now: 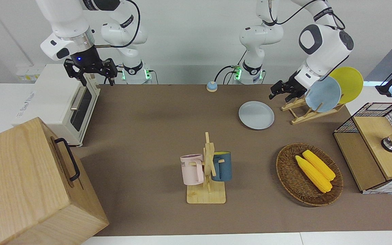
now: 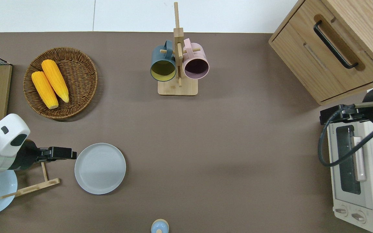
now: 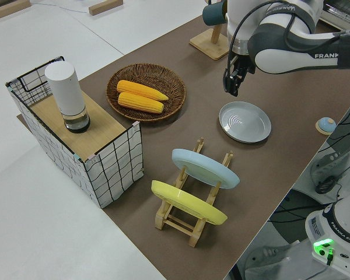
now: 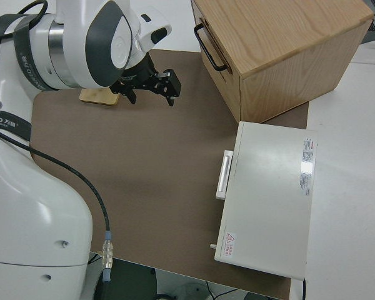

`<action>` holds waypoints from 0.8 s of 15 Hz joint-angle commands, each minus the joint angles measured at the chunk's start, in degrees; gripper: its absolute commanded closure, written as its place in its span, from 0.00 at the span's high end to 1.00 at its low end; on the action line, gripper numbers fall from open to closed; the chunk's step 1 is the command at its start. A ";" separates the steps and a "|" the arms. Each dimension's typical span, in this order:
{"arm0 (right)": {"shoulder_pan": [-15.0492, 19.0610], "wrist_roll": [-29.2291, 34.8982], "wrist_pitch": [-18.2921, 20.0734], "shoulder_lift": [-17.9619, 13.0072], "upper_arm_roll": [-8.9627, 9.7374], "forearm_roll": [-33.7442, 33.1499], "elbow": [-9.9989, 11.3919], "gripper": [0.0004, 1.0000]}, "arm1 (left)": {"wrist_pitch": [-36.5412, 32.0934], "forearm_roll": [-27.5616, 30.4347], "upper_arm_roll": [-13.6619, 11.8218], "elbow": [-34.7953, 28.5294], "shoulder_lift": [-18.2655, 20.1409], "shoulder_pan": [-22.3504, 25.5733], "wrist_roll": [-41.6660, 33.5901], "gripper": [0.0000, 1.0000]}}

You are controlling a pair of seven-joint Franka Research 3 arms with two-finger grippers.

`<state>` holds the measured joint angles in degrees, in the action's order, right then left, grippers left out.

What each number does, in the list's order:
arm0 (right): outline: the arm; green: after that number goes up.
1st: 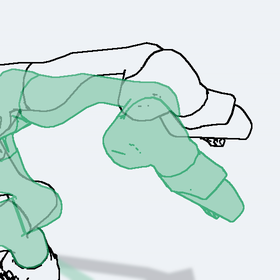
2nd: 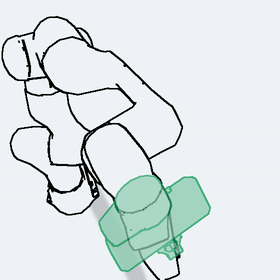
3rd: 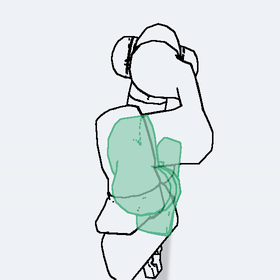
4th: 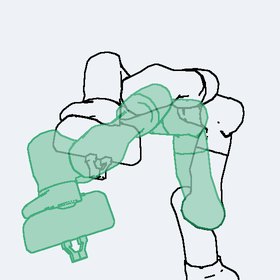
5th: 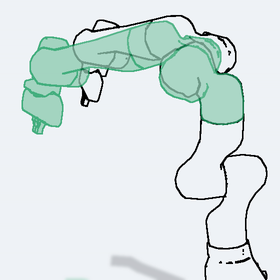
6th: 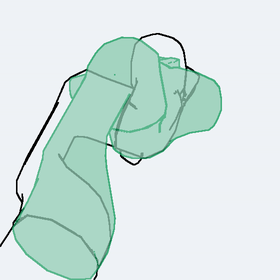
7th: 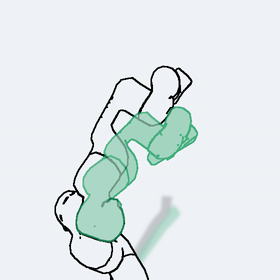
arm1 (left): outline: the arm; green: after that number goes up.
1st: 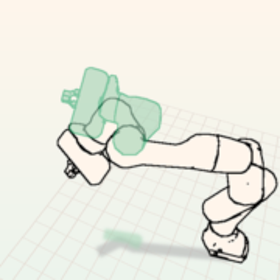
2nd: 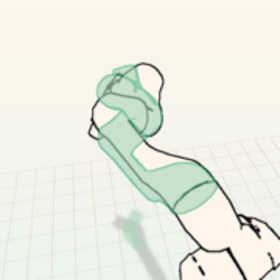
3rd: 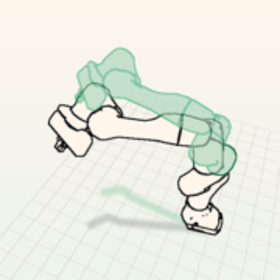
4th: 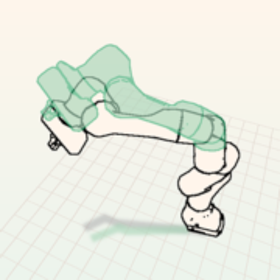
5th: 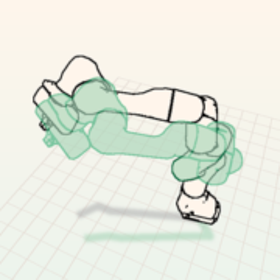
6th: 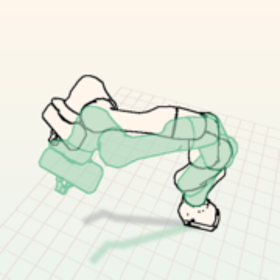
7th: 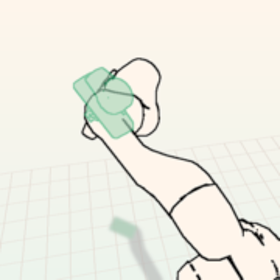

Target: Pick gray plate from low plate rack and place it on table with left arm

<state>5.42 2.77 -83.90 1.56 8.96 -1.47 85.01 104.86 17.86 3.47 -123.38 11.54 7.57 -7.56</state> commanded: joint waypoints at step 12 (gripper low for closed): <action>-0.41 0.22 0.14 0.02 -0.34 0.15 -0.37 0.98 | -11.87 -17.86 5.93 19.41 0.59 0.07 11.95 1.00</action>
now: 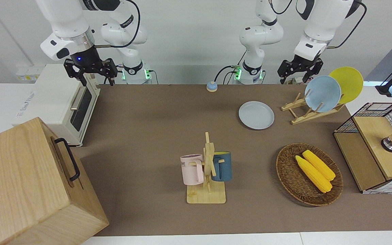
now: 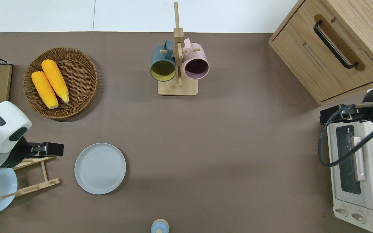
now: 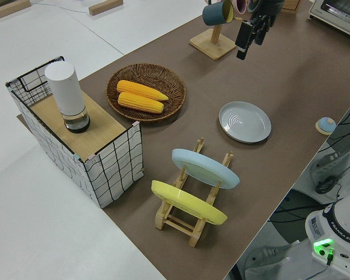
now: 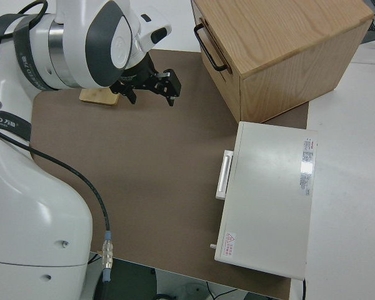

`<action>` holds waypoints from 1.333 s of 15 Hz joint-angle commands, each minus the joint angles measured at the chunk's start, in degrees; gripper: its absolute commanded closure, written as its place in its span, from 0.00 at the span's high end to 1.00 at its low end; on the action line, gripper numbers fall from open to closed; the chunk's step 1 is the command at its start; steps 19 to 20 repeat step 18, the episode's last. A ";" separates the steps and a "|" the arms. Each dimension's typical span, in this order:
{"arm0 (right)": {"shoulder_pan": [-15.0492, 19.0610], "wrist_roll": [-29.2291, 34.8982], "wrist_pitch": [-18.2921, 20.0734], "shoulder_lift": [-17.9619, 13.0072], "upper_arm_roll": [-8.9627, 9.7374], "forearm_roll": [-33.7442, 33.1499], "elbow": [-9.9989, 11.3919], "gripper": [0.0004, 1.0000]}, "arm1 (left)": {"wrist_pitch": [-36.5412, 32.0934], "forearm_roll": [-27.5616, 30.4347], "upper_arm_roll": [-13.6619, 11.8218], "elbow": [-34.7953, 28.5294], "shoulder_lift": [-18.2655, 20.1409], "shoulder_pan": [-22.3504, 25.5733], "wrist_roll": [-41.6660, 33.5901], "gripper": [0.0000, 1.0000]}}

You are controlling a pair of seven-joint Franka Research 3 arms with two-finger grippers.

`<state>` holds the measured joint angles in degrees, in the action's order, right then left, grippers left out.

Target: Pick gray plate from low plate rack and place it on table with left arm

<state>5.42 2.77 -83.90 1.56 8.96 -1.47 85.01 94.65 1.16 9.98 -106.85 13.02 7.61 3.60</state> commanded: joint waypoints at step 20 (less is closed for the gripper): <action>-0.41 0.22 0.05 0.02 -0.34 0.15 -0.37 0.98 | -5.35 0.34 -8.75 2.96 -1.15 -8.05 -6.50 1.00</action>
